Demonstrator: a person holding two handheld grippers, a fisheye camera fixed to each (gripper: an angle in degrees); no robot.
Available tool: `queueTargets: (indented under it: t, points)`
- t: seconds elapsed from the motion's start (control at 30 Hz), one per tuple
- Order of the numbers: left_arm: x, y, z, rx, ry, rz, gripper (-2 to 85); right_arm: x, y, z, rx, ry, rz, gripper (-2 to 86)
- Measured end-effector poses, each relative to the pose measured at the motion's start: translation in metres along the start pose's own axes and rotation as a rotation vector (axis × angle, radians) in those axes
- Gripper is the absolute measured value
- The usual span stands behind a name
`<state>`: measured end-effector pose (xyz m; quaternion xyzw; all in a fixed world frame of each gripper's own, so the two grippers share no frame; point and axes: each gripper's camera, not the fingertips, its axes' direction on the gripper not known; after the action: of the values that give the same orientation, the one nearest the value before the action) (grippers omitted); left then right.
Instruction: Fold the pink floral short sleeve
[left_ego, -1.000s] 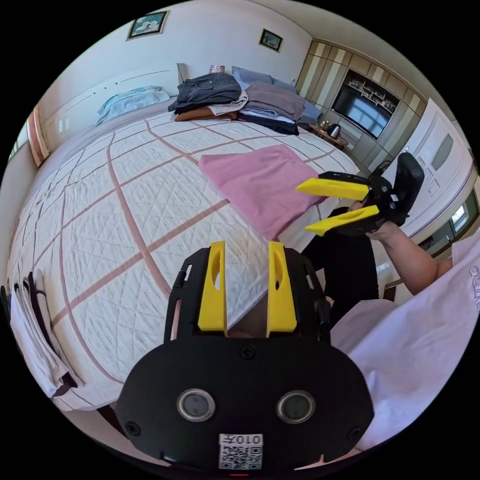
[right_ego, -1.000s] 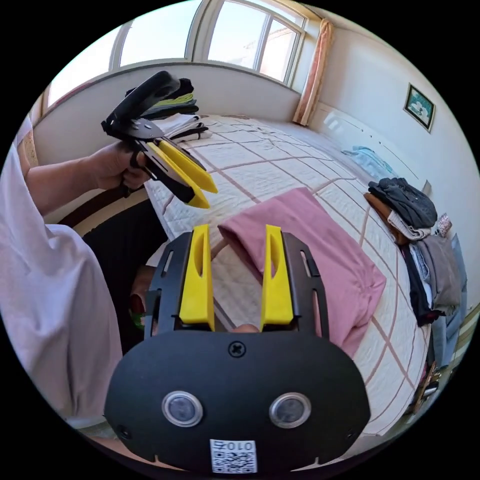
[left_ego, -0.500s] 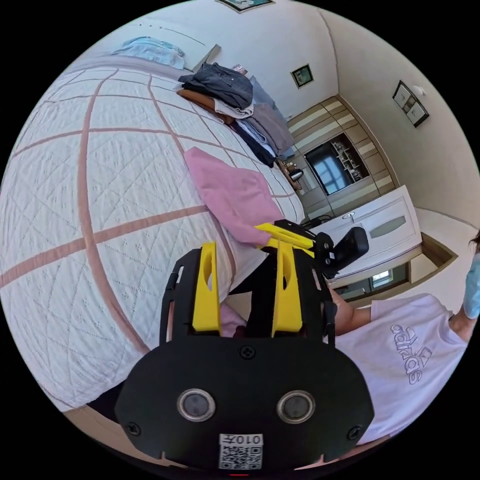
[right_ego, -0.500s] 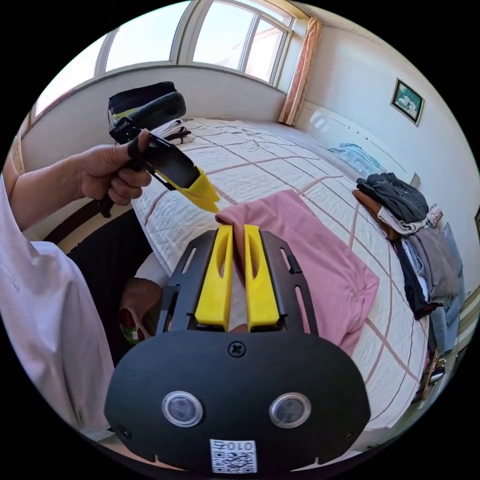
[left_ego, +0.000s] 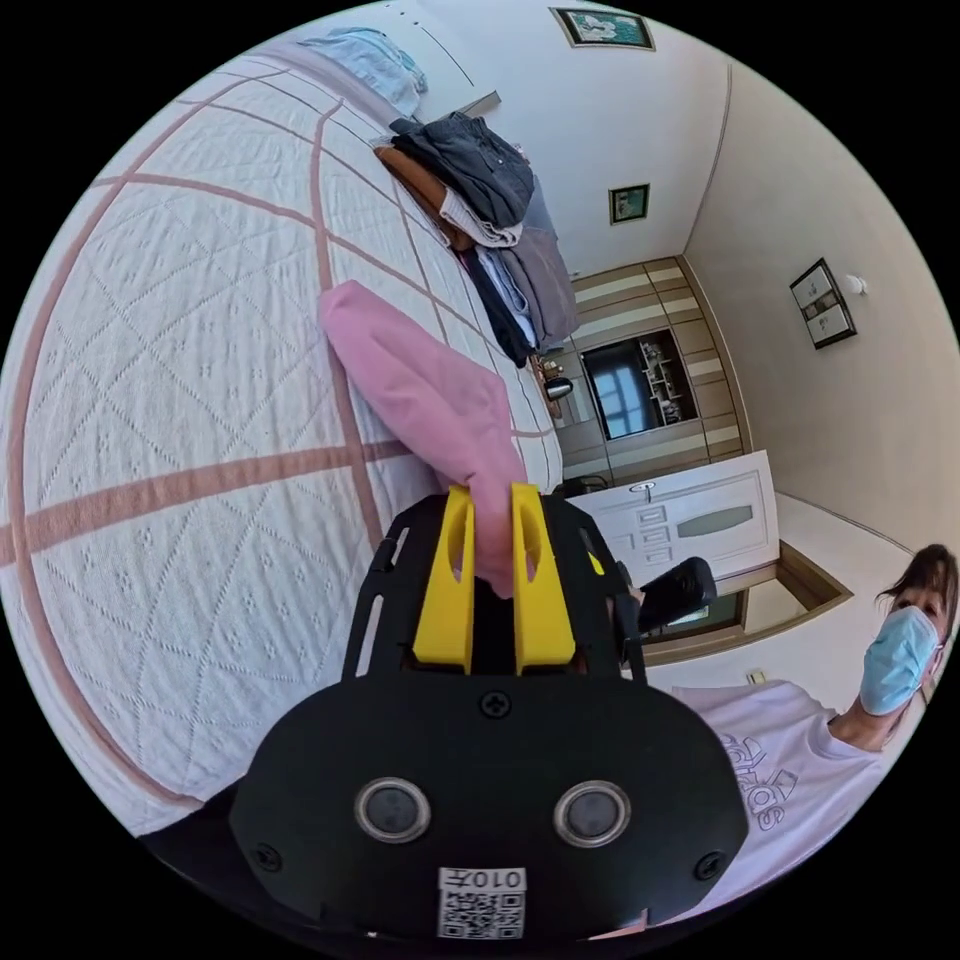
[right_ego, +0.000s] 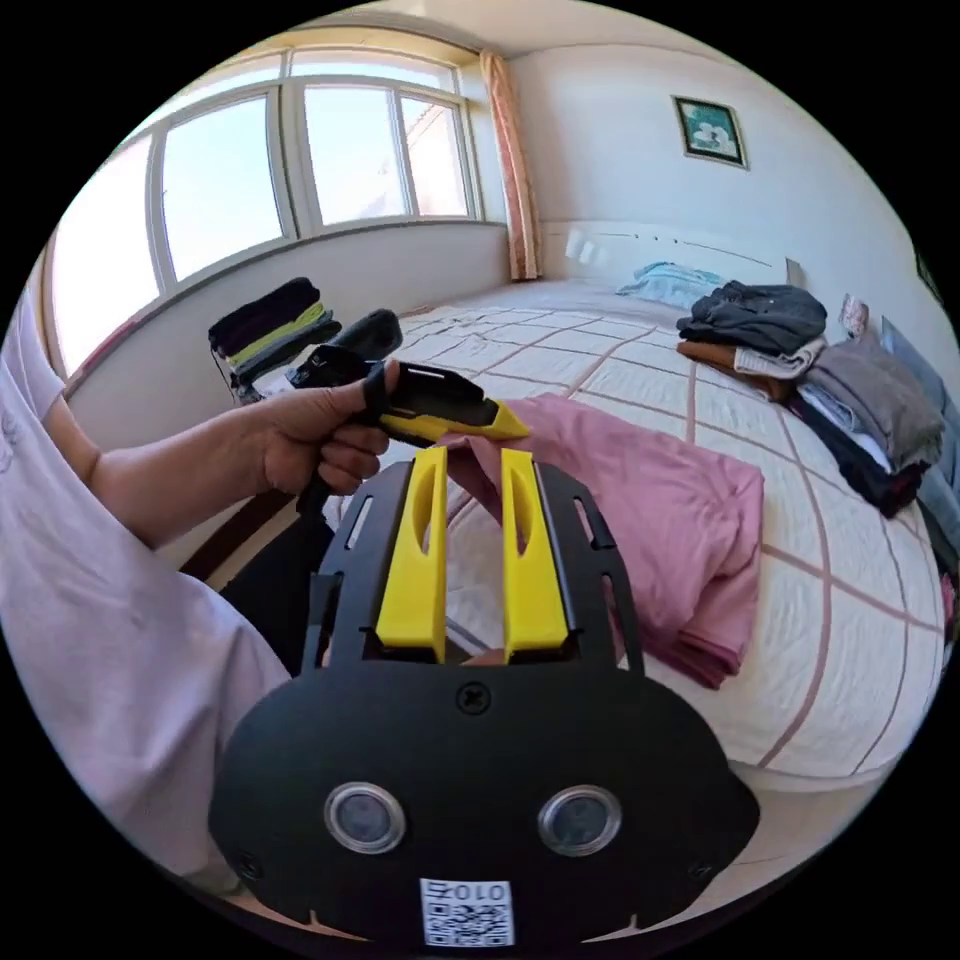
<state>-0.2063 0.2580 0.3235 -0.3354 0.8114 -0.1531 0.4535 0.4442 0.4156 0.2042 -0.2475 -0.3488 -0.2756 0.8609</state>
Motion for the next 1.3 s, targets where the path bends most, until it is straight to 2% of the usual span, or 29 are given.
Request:
queueTargets:
  t: [0.1, 0.17, 0.23, 0.5, 0.63, 0.87, 1.0, 1.13, 1.3]
  points:
    - [0.010, -0.006, -0.012, 0.025, 0.042, 0.017, 6.6, 0.054, 0.041, -0.025, 0.058, -0.237, 0.289, 9.5]
    - [0.016, -0.010, -0.018, 0.026, 0.064, 0.031, 6.4, 0.100, 0.075, -0.019, 0.076, -0.474, 0.521, 12.1]
    - [0.024, -0.013, -0.023, 0.027, 0.085, 0.046, 6.4, 0.128, 0.096, -0.011, 0.112, -0.580, 0.636, 13.5]
    - [0.038, -0.013, -0.039, 0.029, 0.099, 0.041, 6.3, 0.218, 0.127, 0.009, 0.384, -0.780, 0.909, 19.0]
    - [0.045, -0.010, -0.047, 0.040, 0.121, 0.028, 6.3, 0.250, 0.140, 0.013, 0.489, -0.821, 0.997, 18.8]
    - [0.061, -0.006, -0.063, 0.057, 0.153, 0.022, 6.4, 0.286, 0.143, -0.006, 0.535, -0.682, 1.026, 16.8]
    - [0.074, 0.001, -0.075, 0.068, 0.166, 0.026, 6.2, 0.301, 0.136, -0.004, 0.515, -0.679, 1.013, 15.1]
    - [0.084, 0.013, -0.092, 0.102, 0.159, 0.020, 5.8, 0.311, 0.131, -0.018, 0.540, -0.570, 1.019, 13.0]
    - [0.091, 0.024, -0.110, 0.125, 0.150, 0.004, 5.0, 0.317, 0.114, -0.019, 0.455, -0.515, 1.005, 11.3]
